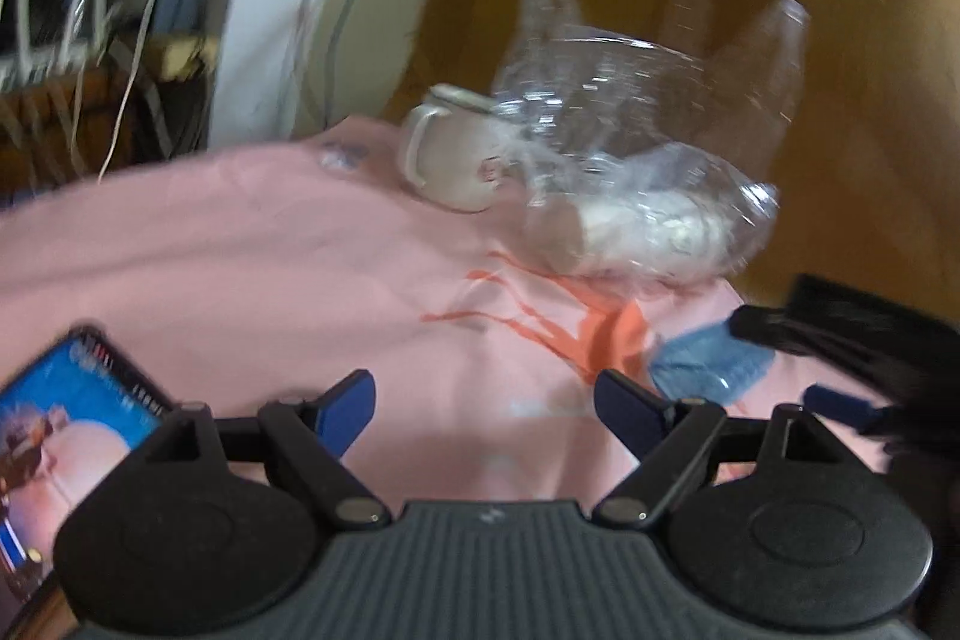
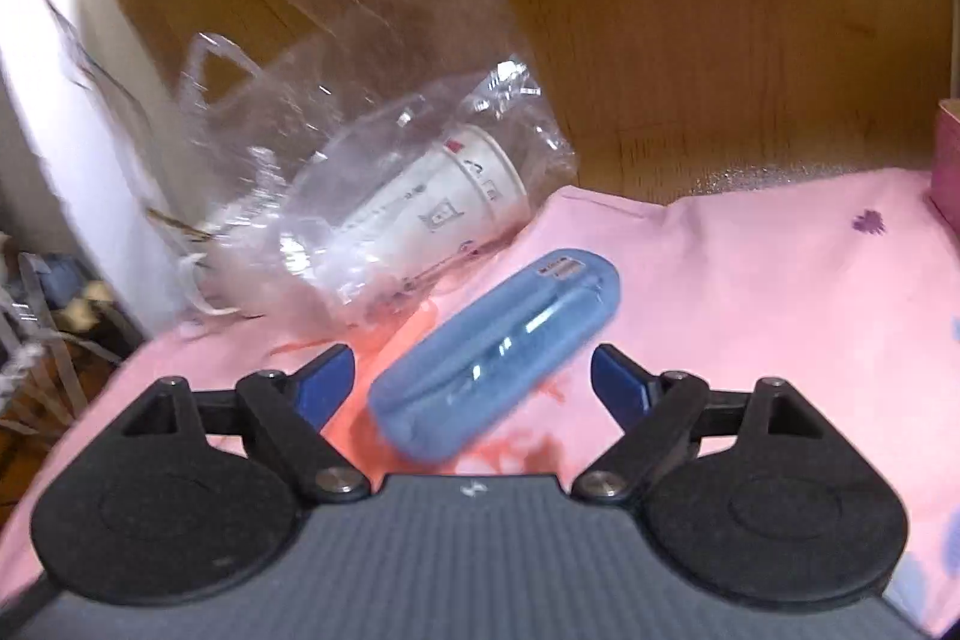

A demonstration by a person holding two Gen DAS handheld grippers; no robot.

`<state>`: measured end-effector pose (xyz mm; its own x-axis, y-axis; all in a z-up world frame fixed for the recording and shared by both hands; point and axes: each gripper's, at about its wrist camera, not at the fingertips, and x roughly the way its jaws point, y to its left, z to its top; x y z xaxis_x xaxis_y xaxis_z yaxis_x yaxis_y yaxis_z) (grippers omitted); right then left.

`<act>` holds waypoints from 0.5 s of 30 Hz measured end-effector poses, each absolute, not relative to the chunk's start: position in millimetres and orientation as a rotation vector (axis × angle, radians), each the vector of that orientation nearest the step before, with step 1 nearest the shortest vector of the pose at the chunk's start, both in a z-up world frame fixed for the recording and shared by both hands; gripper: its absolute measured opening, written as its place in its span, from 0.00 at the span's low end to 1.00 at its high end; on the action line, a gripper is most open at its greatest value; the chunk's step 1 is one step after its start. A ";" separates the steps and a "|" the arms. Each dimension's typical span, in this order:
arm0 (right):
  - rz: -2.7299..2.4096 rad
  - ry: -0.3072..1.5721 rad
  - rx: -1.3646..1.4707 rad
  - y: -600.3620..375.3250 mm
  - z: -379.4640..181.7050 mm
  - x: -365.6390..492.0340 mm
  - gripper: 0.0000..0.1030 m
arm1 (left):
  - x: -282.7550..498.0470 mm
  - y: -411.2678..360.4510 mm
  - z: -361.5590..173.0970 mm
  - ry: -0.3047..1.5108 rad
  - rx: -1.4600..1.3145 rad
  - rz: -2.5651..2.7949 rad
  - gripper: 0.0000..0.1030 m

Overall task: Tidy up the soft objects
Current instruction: 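Move the right tool to the blue glasses case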

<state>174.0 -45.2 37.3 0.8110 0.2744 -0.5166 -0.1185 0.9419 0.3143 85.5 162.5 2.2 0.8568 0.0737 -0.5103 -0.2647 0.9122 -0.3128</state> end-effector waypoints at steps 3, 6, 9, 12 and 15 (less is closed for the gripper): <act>0.131 0.692 0.269 -29.8 25.8 203.9 0.89 | 85.9 180.7 -2.5 0.531 -0.496 0.183 0.81; 0.074 0.706 0.277 -25.0 16.7 215.7 0.93 | 85.1 183.3 -4.0 0.533 -0.514 0.170 0.81; 0.106 0.705 0.161 -17.3 13.8 214.7 0.84 | 84.0 180.0 -3.0 0.535 -0.505 0.150 0.82; 0.186 0.717 0.119 -21.9 16.7 206.3 0.65 | 82.5 180.8 -2.8 0.535 -0.520 0.141 0.82; 0.240 0.738 0.116 -39.3 19.6 190.4 0.58 | 81.7 182.9 -2.8 0.537 -0.535 0.137 0.82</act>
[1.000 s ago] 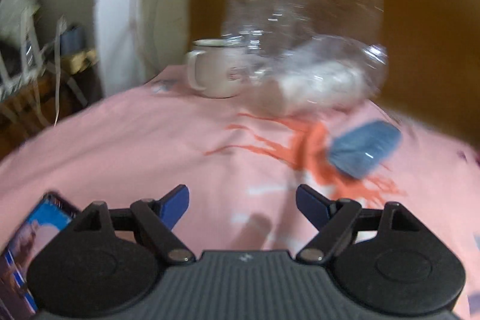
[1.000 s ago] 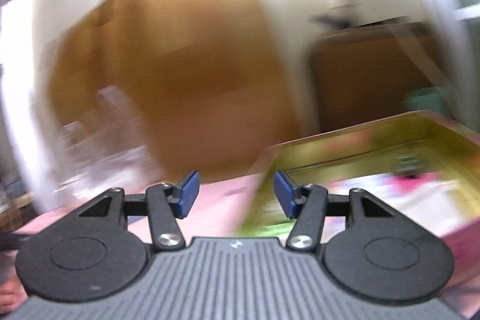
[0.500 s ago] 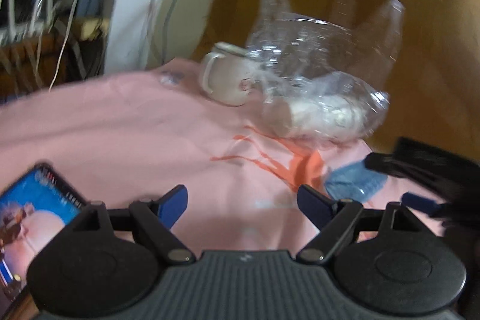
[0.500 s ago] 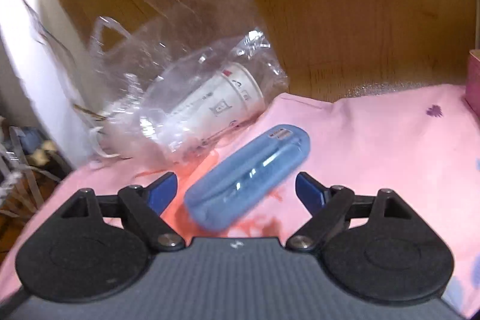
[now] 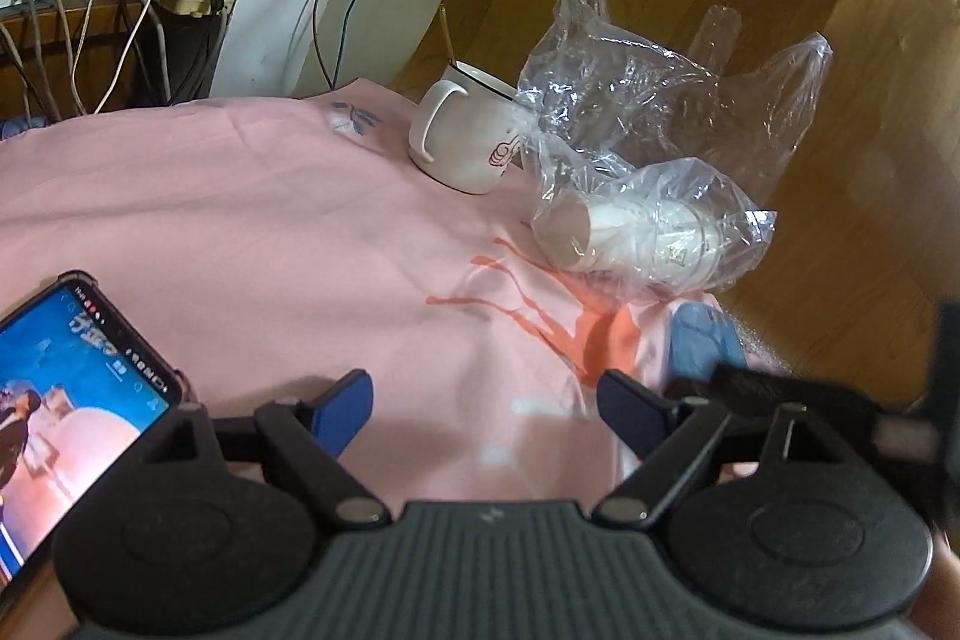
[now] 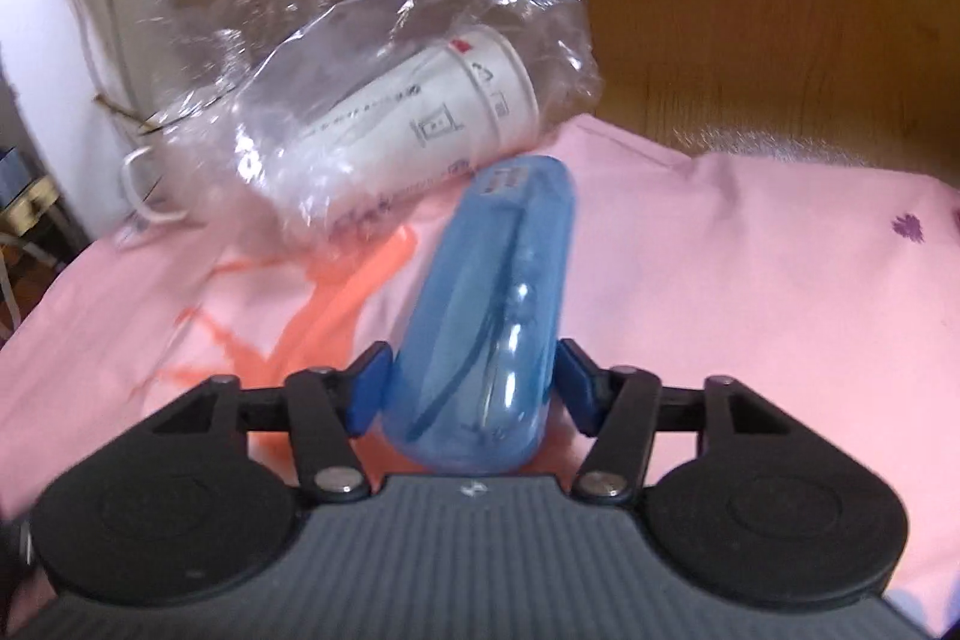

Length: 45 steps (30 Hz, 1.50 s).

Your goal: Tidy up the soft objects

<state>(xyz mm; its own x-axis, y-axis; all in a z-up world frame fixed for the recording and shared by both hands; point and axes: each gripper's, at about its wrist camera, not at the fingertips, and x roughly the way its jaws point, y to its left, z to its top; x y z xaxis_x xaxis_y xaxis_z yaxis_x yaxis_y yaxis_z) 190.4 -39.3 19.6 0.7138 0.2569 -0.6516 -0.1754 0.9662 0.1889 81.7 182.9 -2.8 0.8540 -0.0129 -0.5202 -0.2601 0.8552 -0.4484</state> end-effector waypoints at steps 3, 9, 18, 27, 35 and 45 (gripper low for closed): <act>0.305 0.731 0.088 -62.8 19.5 158.0 0.57 | 81.3 182.7 -2.4 0.537 -0.534 0.133 0.82; 0.375 0.693 0.059 -116.8 15.2 60.6 0.57 | 81.8 171.1 -0.6 0.548 -0.483 0.087 0.82; 0.233 0.607 0.095 -197.5 5.4 -59.3 0.58 | 87.5 108.3 4.1 0.651 -0.257 -0.148 0.85; 0.180 0.514 0.003 -217.0 3.8 -89.8 0.70 | 54.2 -13.9 20.1 0.794 -0.257 -0.545 0.85; 0.216 0.505 -0.021 -231.0 -3.7 -100.8 0.71 | 39.6 -87.7 7.6 0.903 -0.160 -0.648 0.88; 0.285 0.517 -0.074 -220.2 -8.0 -92.6 0.56 | 30.7 -102.6 2.3 0.873 -0.159 -0.658 0.70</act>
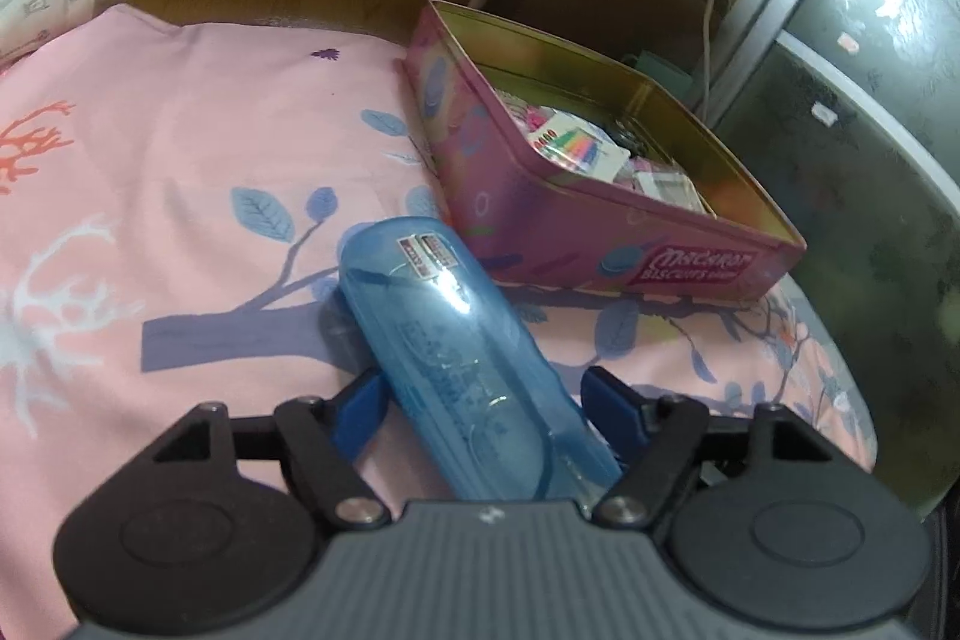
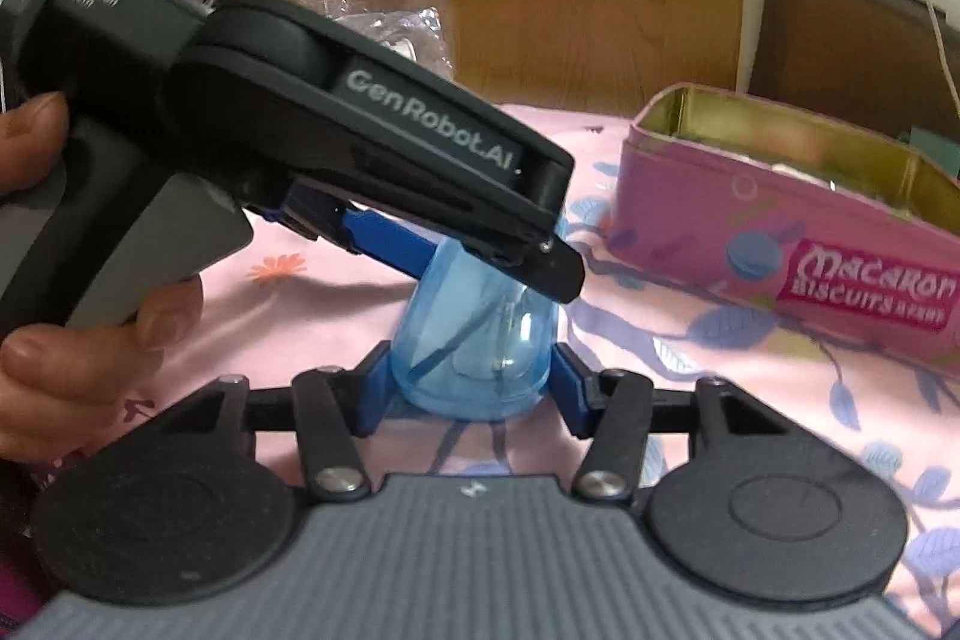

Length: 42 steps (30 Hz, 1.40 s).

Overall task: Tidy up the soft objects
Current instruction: 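Carry the glasses case over the pink tin and lower it inside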

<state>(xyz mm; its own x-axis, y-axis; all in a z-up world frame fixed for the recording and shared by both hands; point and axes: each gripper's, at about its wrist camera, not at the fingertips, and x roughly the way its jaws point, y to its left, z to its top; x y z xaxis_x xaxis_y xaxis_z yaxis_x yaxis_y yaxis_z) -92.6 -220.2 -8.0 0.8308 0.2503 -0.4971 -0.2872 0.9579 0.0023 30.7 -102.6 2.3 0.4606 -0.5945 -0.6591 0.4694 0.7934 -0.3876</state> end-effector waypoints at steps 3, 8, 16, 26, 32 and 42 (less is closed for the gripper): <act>0.291 0.440 -0.082 -219.3 0.0 -100.2 0.56 | 28.0 -94.4 15.0 0.853 -0.199 -0.657 0.70; 0.258 0.307 -0.087 -229.8 24.4 -99.3 0.56 | 23.2 -106.6 55.1 0.730 -0.145 -0.671 0.69; 0.114 0.207 -0.086 -291.2 51.5 -69.7 0.56 | 67.6 -181.0 103.4 0.668 -0.068 -0.769 0.69; -0.067 0.299 -0.043 -379.3 44.6 4.5 0.57 | 153.1 -316.3 80.0 0.763 0.002 -0.796 0.77; -0.110 0.325 0.088 -415.8 22.6 8.8 0.59 | 190.8 -335.7 38.8 0.852 -0.034 -0.693 0.77; -0.127 0.267 0.117 -431.2 27.9 9.9 0.60 | 158.7 -319.4 44.2 0.705 0.007 -0.648 0.81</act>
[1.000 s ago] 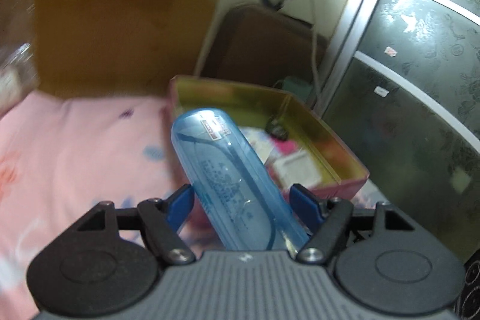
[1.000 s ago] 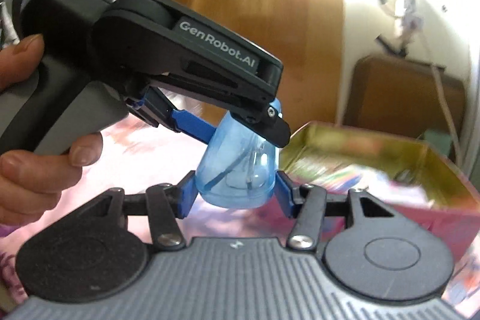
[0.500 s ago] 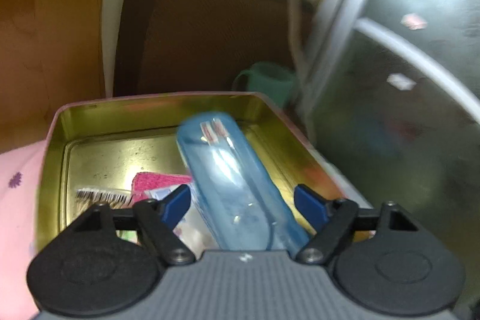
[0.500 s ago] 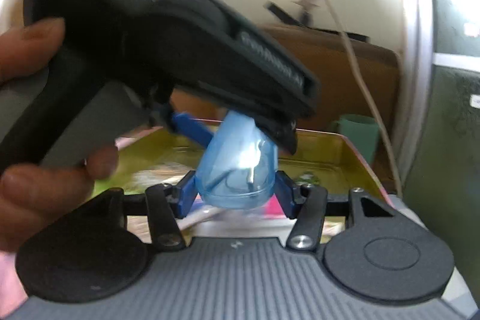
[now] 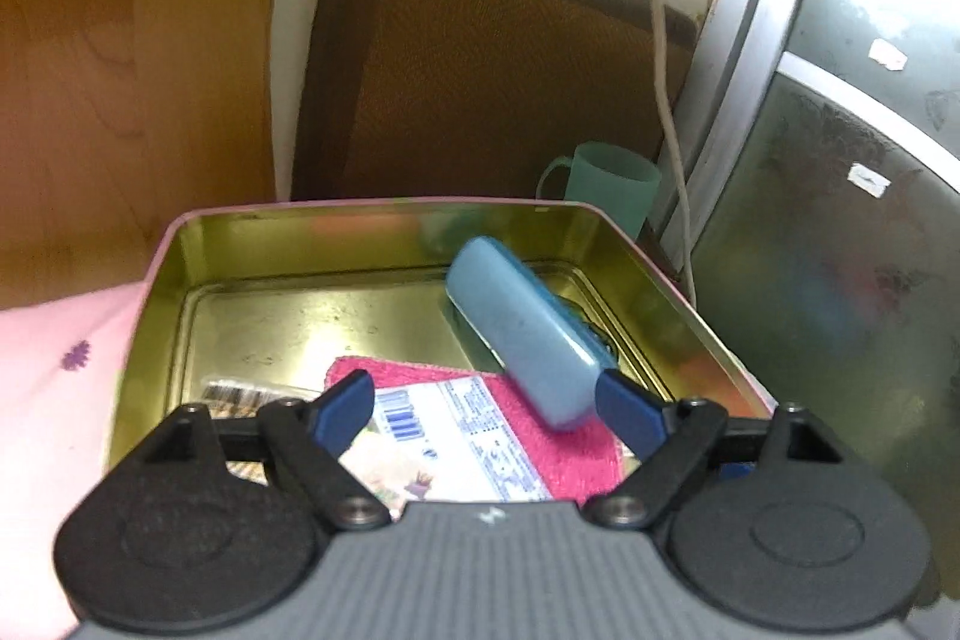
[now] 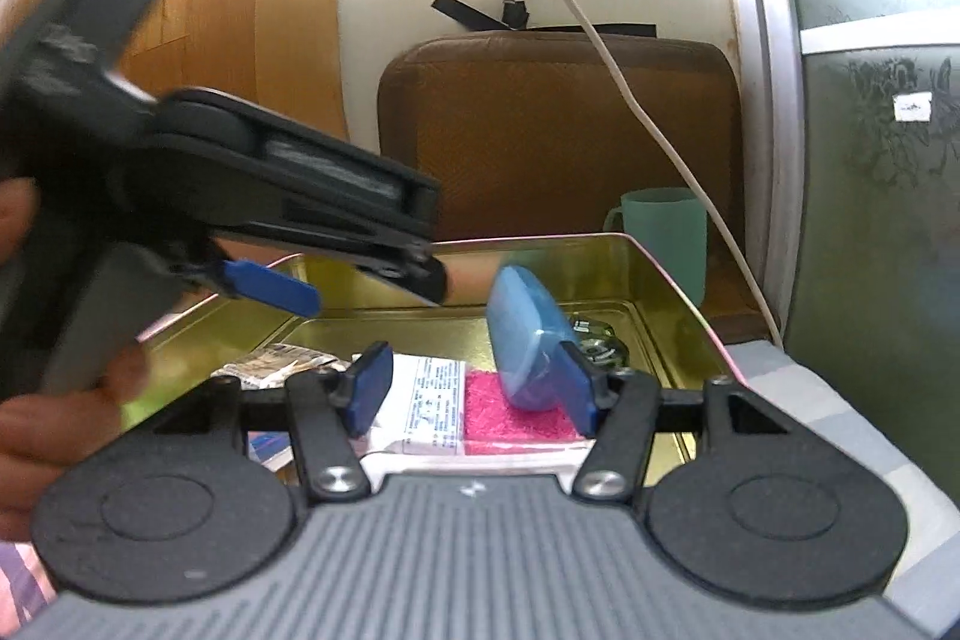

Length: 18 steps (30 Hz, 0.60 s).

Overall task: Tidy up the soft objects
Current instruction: 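Carry the glasses case over the pink tin and lower it inside, then open the right gripper to release the case and withdraw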

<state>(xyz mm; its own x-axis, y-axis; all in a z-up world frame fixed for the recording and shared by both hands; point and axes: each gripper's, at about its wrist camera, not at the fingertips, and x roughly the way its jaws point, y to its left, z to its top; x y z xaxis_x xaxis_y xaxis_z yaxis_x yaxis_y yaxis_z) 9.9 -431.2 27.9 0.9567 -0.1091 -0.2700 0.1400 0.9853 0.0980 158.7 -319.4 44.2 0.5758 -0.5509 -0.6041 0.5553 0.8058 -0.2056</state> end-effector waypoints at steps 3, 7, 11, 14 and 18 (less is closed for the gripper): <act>-0.131 0.251 0.135 -433.3 27.2 9.5 0.60 | 142.8 -312.9 54.4 0.659 0.022 -0.635 0.81; -0.140 0.211 0.139 -428.6 26.2 -0.7 0.60 | 118.3 -287.1 68.2 0.608 0.053 -0.591 0.83; -0.142 0.186 0.178 -426.6 29.3 -12.6 0.60 | 99.0 -253.5 73.9 0.579 0.072 -0.541 0.88; -0.129 0.154 0.257 -420.4 32.1 -38.0 0.60 | 82.9 -224.8 75.8 0.539 0.085 -0.493 0.93; -0.127 0.077 0.338 -401.1 36.1 -84.4 0.71 | 61.2 -195.6 71.8 0.499 0.115 -0.457 0.96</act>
